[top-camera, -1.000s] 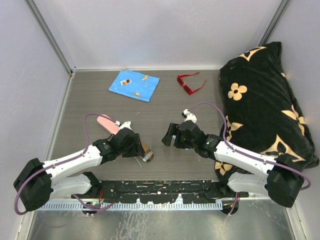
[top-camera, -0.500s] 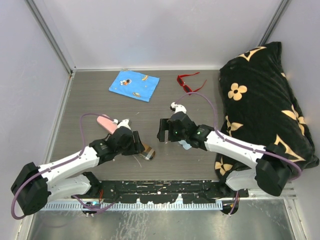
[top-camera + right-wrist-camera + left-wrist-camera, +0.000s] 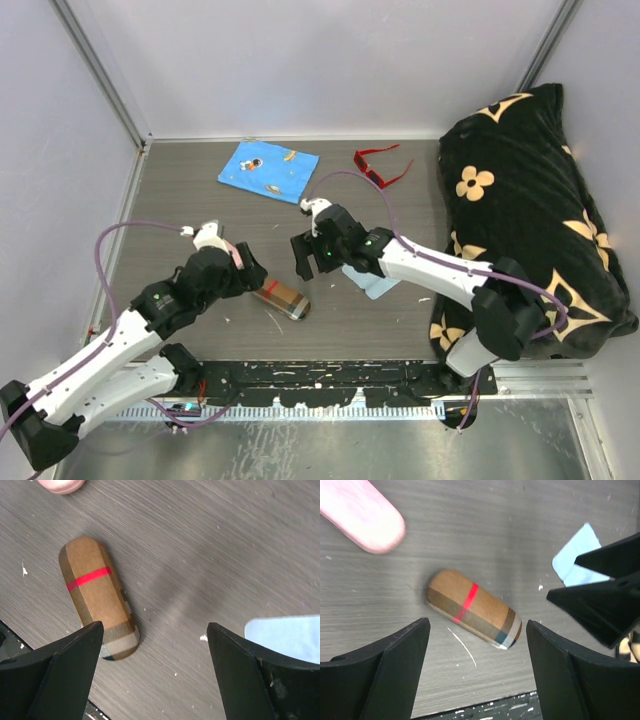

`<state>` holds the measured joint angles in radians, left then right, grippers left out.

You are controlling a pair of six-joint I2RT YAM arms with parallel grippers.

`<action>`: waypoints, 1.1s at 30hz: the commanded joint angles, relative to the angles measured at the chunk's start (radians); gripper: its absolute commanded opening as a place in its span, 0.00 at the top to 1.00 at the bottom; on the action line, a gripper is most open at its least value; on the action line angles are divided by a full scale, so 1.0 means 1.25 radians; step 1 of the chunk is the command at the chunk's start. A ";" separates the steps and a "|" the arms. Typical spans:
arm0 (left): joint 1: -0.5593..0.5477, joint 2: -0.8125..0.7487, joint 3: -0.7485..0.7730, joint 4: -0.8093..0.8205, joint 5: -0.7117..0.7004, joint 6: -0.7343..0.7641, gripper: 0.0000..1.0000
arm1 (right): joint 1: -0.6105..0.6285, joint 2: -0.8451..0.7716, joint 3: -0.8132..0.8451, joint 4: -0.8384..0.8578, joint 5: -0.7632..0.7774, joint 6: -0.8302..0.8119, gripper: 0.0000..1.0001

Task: Organize the sunglasses
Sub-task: Adjust the sunglasses case at the center of the board, then pick up the sunglasses case from the center of the board.

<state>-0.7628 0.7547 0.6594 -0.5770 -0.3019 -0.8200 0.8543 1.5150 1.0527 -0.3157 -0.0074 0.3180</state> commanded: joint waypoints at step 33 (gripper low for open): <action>0.229 -0.087 0.141 -0.192 -0.050 0.086 0.13 | 0.165 0.370 0.356 -0.186 -0.080 -0.293 0.13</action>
<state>-0.4824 0.6506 0.8055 -0.8242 -0.3454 -0.7174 1.0546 1.9667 1.4464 -0.5388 -0.1291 -0.0280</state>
